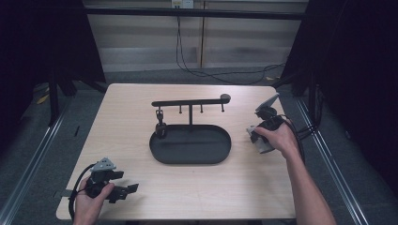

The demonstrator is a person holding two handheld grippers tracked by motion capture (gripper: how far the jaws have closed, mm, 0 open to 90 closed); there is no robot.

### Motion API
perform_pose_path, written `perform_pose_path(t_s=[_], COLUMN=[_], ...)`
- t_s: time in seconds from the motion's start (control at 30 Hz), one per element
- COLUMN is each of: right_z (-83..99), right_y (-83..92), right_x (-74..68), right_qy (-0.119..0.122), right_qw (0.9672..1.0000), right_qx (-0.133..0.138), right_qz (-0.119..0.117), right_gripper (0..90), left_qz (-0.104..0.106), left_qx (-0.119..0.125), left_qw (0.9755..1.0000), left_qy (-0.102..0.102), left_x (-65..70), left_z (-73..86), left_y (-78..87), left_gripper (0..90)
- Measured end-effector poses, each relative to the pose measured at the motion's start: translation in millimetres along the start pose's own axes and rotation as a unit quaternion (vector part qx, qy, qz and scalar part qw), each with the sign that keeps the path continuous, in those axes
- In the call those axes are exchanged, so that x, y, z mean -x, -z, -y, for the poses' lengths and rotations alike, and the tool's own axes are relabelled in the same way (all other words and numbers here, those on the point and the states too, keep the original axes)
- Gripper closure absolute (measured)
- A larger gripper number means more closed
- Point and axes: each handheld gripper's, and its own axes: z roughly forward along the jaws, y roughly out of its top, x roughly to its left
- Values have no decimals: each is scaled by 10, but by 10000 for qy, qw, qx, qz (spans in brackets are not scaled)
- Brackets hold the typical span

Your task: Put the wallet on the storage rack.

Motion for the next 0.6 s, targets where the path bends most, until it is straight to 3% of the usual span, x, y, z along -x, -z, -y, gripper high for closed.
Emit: perform_pose_path(t_s=[0.33,0.6], right_z=[-2,21], right_y=[144,242], right_x=[8,34], right_qy=[42,-83], right_qw=[10000,9999], right_qx=[-11,-56], right_qz=[63,50], right_gripper=[331,331], left_qz=[23,-5], left_qx=[18,16], left_qw=[10000,10000], left_qy=[42,41], left_x=[-4,-2], left_z=[2,2], left_y=[5,1], left_gripper=[182,182])
